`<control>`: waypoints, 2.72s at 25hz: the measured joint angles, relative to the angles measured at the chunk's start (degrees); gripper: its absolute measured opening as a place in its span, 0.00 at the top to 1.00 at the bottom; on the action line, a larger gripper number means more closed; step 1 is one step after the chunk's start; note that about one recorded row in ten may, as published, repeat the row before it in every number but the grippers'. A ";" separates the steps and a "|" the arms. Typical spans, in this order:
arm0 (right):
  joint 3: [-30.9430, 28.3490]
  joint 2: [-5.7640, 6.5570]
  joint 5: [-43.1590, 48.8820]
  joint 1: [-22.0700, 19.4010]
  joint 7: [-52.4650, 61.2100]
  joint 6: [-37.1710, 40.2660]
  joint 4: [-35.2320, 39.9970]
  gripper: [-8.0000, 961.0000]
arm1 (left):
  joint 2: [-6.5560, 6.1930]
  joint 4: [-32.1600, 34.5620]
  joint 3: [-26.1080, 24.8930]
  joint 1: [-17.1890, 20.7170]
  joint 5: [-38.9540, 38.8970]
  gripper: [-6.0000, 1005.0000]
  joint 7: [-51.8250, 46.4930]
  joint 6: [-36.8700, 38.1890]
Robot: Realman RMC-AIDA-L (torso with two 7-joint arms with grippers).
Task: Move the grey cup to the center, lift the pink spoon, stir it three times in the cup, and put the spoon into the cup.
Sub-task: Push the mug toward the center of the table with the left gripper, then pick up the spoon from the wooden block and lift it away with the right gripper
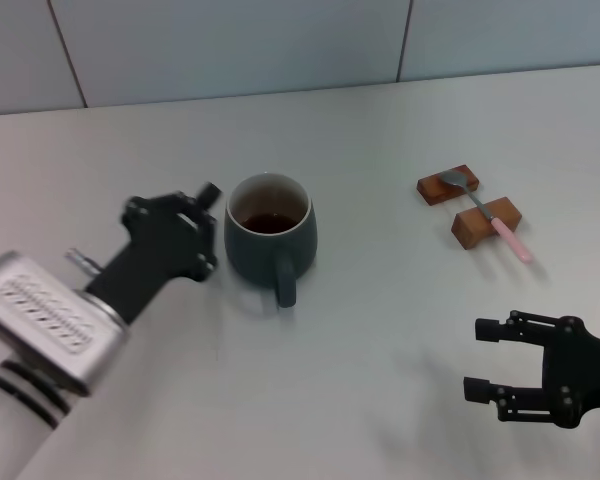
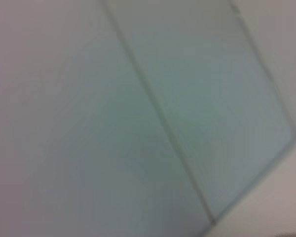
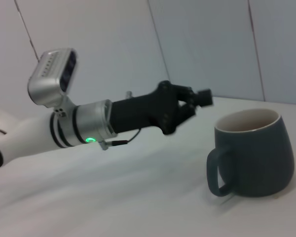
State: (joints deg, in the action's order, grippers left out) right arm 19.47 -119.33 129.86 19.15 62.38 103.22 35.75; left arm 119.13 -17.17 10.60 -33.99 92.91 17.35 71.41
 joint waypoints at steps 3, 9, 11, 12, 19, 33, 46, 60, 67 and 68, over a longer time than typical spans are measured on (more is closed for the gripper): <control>-0.04 -0.02 -0.26 -0.16 -0.12 -0.26 -0.12 0.18 | -0.45 0.44 -1.84 2.37 0.21 1.00 -6.22 4.10; -0.08 -0.02 -0.30 -0.17 -0.17 -0.44 -0.16 0.19 | -0.81 11.55 -0.09 5.99 8.62 0.93 -31.55 14.79; -0.12 0.00 -0.31 -0.16 -0.18 -0.46 -0.16 0.19 | -0.77 15.45 0.65 6.50 11.96 0.86 -37.86 16.95; -0.13 0.00 -0.31 -0.16 -0.18 -0.48 -0.16 0.19 | -0.79 21.85 4.34 6.97 17.49 0.83 -45.43 19.89; -0.14 0.16 -4.32 -0.51 -0.21 -1.81 -1.68 0.19 | -0.66 26.79 13.01 8.00 19.74 0.55 -52.42 20.71; -18.44 0.50 -26.17 -8.19 14.79 -7.64 -17.38 0.20 | -0.47 28.27 16.03 7.86 19.67 0.17 -55.67 17.40; -18.70 0.71 -25.19 -7.83 25.14 -14.99 -19.48 0.21 | -0.39 31.05 17.83 8.44 19.84 0.16 -55.39 16.56; -18.68 0.61 -22.00 -5.37 25.47 -17.48 -20.24 0.21 | -0.39 32.64 17.18 8.72 18.25 0.16 -55.83 15.06; -18.68 0.54 -21.22 -4.23 26.77 -20.41 -22.40 0.22 | -0.39 32.64 17.17 8.40 18.20 0.16 -55.89 15.02; -18.68 0.53 -21.16 -4.03 26.83 -20.89 -22.86 0.22 | -0.39 32.63 17.17 8.36 18.18 0.16 -55.91 14.92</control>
State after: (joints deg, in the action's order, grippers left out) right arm 0.79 -118.80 108.70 15.11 89.22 82.33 12.89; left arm 118.74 15.46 27.77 -25.63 111.09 -38.56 86.34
